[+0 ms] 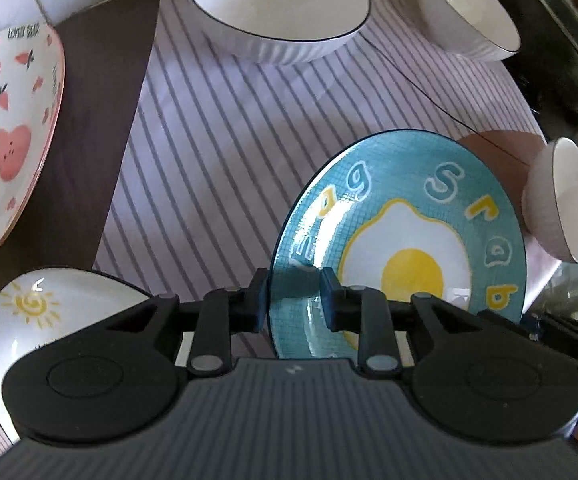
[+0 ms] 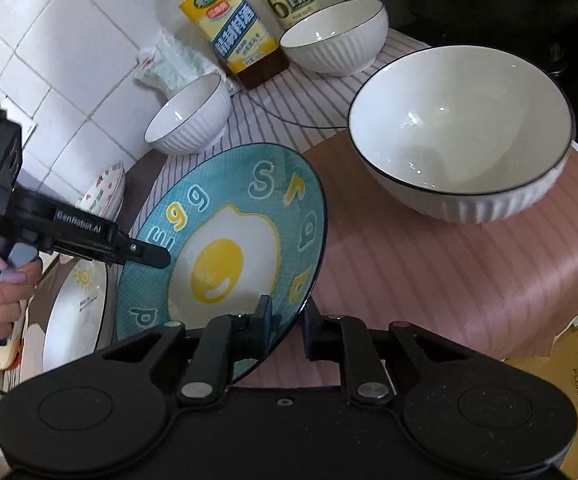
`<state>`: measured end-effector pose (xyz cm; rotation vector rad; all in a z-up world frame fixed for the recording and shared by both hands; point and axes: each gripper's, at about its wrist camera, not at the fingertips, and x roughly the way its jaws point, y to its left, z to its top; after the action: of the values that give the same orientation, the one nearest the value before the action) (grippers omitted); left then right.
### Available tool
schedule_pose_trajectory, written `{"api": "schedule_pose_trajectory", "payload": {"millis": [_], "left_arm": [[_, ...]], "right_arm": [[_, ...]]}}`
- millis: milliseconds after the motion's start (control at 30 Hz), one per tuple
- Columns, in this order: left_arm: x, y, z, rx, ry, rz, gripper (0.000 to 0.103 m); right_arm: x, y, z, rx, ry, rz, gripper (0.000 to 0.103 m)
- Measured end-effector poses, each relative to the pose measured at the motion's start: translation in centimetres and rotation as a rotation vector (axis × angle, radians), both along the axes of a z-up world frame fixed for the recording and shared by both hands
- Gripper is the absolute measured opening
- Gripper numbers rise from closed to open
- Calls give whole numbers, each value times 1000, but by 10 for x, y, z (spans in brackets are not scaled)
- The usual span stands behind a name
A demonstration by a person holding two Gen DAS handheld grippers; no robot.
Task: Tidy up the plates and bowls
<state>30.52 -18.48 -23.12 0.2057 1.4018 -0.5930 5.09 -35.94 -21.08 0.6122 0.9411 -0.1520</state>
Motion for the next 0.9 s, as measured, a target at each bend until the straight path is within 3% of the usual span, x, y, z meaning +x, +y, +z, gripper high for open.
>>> {"api": "schedule_pose_trajectory", "payload": {"millis": [367, 700, 900], "left_arm": [[-6, 15, 9, -1, 54, 90, 24], [-26, 48, 46, -34, 21, 100, 24], [-31, 87, 72, -46, -4, 145, 24]], "right_arm": [[6, -6, 11, 81, 45, 35, 20], [-6, 8, 26, 93, 4, 90, 20], [8, 29, 45, 74, -21, 159, 20]]}}
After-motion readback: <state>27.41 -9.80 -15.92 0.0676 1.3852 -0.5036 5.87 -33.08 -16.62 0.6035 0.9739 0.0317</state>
